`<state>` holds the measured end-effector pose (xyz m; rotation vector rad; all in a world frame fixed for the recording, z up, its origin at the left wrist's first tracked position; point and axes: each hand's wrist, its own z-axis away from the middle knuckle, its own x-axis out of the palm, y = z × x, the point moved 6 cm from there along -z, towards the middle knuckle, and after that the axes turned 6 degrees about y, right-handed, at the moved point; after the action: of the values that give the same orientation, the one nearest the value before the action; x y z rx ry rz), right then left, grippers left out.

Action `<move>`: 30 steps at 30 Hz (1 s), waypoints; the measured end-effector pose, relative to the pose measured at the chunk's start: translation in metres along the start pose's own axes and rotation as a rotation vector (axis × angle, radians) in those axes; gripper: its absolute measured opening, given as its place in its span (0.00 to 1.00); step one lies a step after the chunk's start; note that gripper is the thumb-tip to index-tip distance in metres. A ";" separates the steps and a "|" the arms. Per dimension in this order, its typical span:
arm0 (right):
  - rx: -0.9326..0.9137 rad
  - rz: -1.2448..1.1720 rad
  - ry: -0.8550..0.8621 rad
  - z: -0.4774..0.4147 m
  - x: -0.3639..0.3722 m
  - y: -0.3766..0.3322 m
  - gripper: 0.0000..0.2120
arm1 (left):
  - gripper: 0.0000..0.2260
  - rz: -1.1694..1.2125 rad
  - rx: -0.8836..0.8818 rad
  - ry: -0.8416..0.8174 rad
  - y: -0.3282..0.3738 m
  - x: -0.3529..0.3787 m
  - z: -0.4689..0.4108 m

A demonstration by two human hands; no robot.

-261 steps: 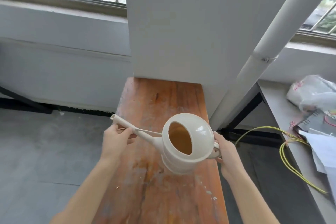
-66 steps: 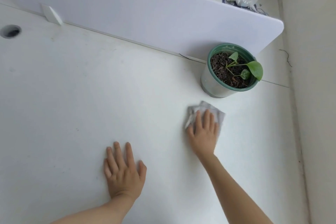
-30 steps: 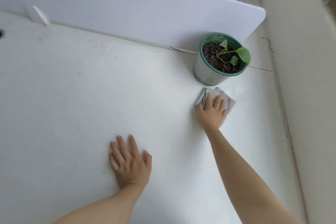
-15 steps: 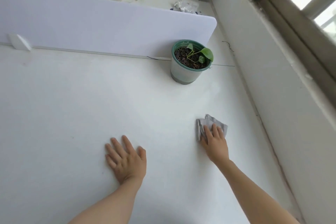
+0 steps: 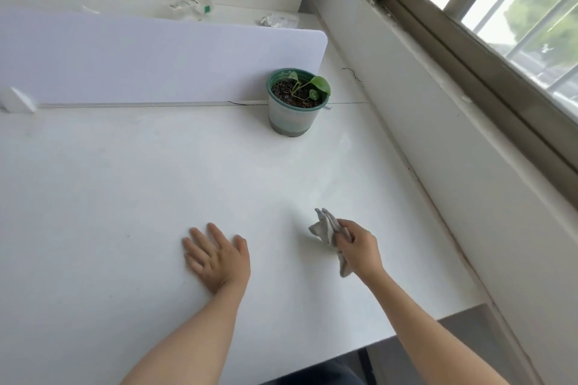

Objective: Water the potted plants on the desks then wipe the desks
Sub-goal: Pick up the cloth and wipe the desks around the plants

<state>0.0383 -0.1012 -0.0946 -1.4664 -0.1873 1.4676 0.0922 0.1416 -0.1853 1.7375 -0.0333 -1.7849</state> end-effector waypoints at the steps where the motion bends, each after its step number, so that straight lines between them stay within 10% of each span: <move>1: -0.005 -0.044 0.013 0.009 -0.004 0.001 0.12 | 0.28 -0.009 0.003 0.002 0.000 -0.001 0.000; 7: -0.032 -0.159 0.029 0.041 -0.030 0.016 0.11 | 0.27 0.071 -0.020 -0.065 -0.003 -0.010 -0.003; 13: -0.096 -0.170 -0.084 0.040 -0.043 0.023 0.09 | 0.14 0.996 -0.281 -0.011 -0.019 -0.079 0.006; 30: -0.672 0.139 -0.927 0.193 0.027 0.044 0.14 | 0.09 0.990 -0.818 0.245 -0.150 -0.065 0.327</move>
<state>-0.1360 -0.0033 -0.0955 -1.1686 -1.2587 2.2463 -0.2712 0.1577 -0.1522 1.0104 -0.0420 -0.6843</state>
